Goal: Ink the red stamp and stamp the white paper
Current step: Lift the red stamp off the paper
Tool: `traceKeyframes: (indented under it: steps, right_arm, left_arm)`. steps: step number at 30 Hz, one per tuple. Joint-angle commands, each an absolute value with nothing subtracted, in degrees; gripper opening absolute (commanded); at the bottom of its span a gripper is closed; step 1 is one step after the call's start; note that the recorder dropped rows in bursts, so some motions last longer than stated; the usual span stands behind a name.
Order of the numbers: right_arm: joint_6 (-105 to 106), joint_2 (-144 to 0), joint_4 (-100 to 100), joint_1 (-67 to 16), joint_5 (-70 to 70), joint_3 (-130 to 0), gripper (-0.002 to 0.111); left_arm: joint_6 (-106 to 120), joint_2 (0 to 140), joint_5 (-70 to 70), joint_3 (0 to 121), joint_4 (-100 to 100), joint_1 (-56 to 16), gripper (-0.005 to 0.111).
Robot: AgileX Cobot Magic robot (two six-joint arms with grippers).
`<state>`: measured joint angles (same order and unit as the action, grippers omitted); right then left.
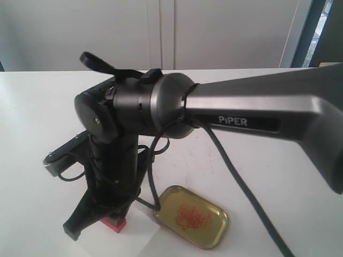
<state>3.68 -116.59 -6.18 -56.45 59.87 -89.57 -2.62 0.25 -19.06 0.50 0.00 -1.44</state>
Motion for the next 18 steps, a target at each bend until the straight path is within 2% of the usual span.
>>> traceKeyframes:
  steps: [1,9,18]
  right_arm:
    - [7.83,-115.93,-12.48,-53.15,59.13,-89.90,0.000]
    - [14.46,-116.14,-21.19,-50.17,58.27,-87.79,0.000]
    - [15.17,-117.24,-20.83,-50.18,58.56,-87.79,0.000]
  left_arm:
    - [-2.77,0.00,-19.30,0.00,0.00,-1.33,0.000]
    - [-2.77,0.00,-19.30,0.00,0.00,-1.33,0.000]
    - [-2.77,0.00,-19.30,0.00,0.00,-1.33,0.000]
